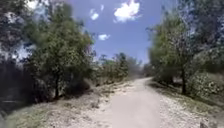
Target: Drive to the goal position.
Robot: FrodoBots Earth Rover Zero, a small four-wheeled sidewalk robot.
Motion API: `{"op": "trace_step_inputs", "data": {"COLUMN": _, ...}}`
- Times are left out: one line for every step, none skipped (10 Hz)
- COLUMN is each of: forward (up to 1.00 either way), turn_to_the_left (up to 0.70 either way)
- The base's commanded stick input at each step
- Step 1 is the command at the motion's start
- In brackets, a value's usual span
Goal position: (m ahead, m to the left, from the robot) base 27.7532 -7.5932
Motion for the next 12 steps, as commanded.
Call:
{"op": "trace_step_inputs", "data": {"forward": 0.45, "turn_to_the_left": 0.0}}
{"op": "trace_step_inputs", "data": {"forward": 0.45, "turn_to_the_left": 0.0}}
{"op": "trace_step_inputs", "data": {"forward": 0.45, "turn_to_the_left": 0.0}}
{"op": "trace_step_inputs", "data": {"forward": 0.45, "turn_to_the_left": 0.0}}
{"op": "trace_step_inputs", "data": {"forward": 0.45, "turn_to_the_left": 0.0}}
{"op": "trace_step_inputs", "data": {"forward": 0.45, "turn_to_the_left": 0.0}}
{"op": "trace_step_inputs", "data": {"forward": 0.45, "turn_to_the_left": 0.0}}
{"op": "trace_step_inputs", "data": {"forward": 0.45, "turn_to_the_left": 0.0}}
{"op": "trace_step_inputs", "data": {"forward": 0.45, "turn_to_the_left": 0.0}}
{"op": "trace_step_inputs", "data": {"forward": 0.45, "turn_to_the_left": 0.0}}
{"op": "trace_step_inputs", "data": {"forward": 0.45, "turn_to_the_left": 0.0}}
{"op": "trace_step_inputs", "data": {"forward": 0.45, "turn_to_the_left": 0.0}}
